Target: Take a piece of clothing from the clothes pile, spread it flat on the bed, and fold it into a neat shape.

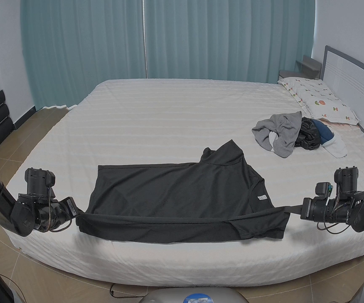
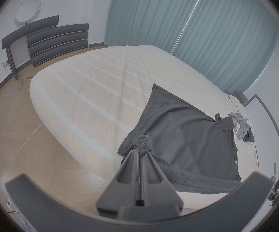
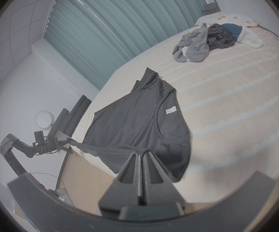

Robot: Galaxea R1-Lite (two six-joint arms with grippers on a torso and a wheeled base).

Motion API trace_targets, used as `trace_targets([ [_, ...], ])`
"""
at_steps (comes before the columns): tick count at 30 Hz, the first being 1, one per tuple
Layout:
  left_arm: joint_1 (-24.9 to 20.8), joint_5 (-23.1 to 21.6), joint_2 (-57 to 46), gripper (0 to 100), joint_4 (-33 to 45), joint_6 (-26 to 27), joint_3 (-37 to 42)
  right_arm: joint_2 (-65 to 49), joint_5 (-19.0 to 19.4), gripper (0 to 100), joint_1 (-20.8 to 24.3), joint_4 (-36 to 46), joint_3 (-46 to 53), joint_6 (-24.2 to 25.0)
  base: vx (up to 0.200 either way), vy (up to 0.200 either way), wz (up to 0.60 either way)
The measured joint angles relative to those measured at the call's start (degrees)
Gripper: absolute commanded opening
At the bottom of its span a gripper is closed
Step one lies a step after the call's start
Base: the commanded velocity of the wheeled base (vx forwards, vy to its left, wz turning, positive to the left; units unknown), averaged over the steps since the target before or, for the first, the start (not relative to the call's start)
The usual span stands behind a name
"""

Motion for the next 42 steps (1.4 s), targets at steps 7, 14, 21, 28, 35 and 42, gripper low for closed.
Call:
trace_targets([
  [7, 0.04, 0.18, 4.66, 0, 0.11, -0.09, -4.88, 4.17, -0.15, 0, 0.18, 0.38, -5.24, 2.76, 0.0, 0.0, 0.0],
  [14, 0.15, 0.4, 8.44, 0, 0.13, -0.27, -8.55, 8.59, -0.22, 0, 0.84, 0.39, -9.37, 3.8, 0.0, 0.0, 0.0],
  [21, 0.22, 0.46, 11.96, 0, 0.15, -0.44, -12.11, 12.52, -0.41, 0, 1.26, 0.5, -13.57, 5.83, 0.0, 0.0, 0.0],
  [28, 0.13, 0.44, 14.23, 100, 1.1, -0.51, -14.69, 15.41, -1.51, 100, 1.48, 0.05, -15.95, 6.89, 0.0, 0.0, 0.0],
  [35, 0.04, 0.43, 15.63, 100, 1.45, -4.62, -16.84, 16.81, -1.51, 100, 1.62, -0.22, -17.29, 11.5, 0.0, 0.0, 0.0],
  [42, 0.44, -0.41, 15.66, 100, 1.43, -9.2, -17.62, 14.23, -3.32, 100, 2.5, 0.28, -16.52, 20.64, 0.0, 0.0, 0.0],
])
